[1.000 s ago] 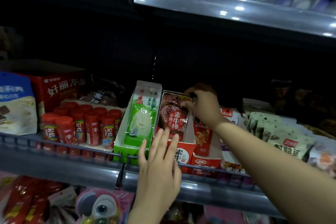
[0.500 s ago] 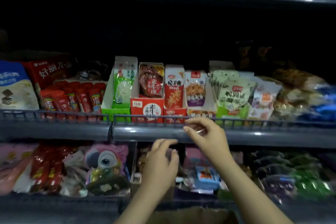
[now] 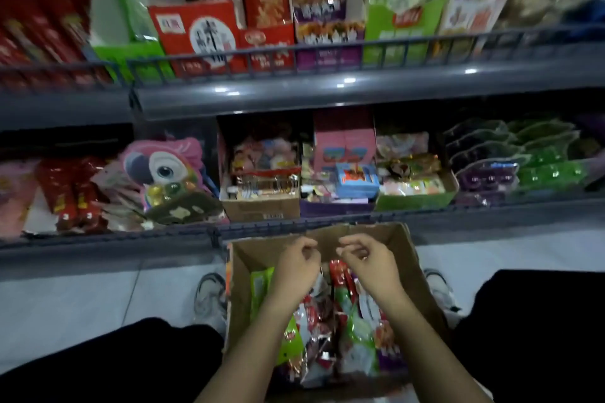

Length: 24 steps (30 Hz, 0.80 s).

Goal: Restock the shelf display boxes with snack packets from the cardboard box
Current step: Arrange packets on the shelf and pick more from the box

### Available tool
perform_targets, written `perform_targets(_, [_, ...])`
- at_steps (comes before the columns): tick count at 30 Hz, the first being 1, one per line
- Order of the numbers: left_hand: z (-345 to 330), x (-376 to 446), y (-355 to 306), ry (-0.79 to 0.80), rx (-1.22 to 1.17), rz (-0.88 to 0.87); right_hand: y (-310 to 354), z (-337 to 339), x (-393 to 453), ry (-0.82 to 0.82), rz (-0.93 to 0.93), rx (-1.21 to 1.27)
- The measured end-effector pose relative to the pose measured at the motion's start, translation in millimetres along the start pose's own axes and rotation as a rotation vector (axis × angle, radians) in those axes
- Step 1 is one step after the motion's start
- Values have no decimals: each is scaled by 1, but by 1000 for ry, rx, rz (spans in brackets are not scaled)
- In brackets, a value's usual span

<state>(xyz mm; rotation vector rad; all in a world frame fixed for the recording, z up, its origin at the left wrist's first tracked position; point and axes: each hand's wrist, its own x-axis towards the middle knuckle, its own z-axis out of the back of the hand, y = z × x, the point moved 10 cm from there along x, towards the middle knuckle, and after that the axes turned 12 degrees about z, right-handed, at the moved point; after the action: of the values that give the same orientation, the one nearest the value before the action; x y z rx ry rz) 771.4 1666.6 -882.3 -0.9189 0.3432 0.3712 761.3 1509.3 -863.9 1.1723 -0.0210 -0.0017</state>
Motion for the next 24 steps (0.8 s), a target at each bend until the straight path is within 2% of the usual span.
perform_targets(6, [-46,29,77,49,19,188,-99,-35,-16,127,-248,-58])
perform_targets(10, [-71,50,122,80,152,270,-153,-65,-30,206,-396,-41])
perform_targets(15, [-101,58,172,151,325,299,-192,-90,-50,284,-572,-23])
perform_targets(19, [-99,56,190,113,312,301,-210,-106,-55,360,-660,-13])
perform_targets(22, [-107,52,203,173,366,342,-223,-114,-56,416,-709,-50])
perform_targets(24, [-110,53,208,159,351,348,-232,-115,-56,404,-734,-94])
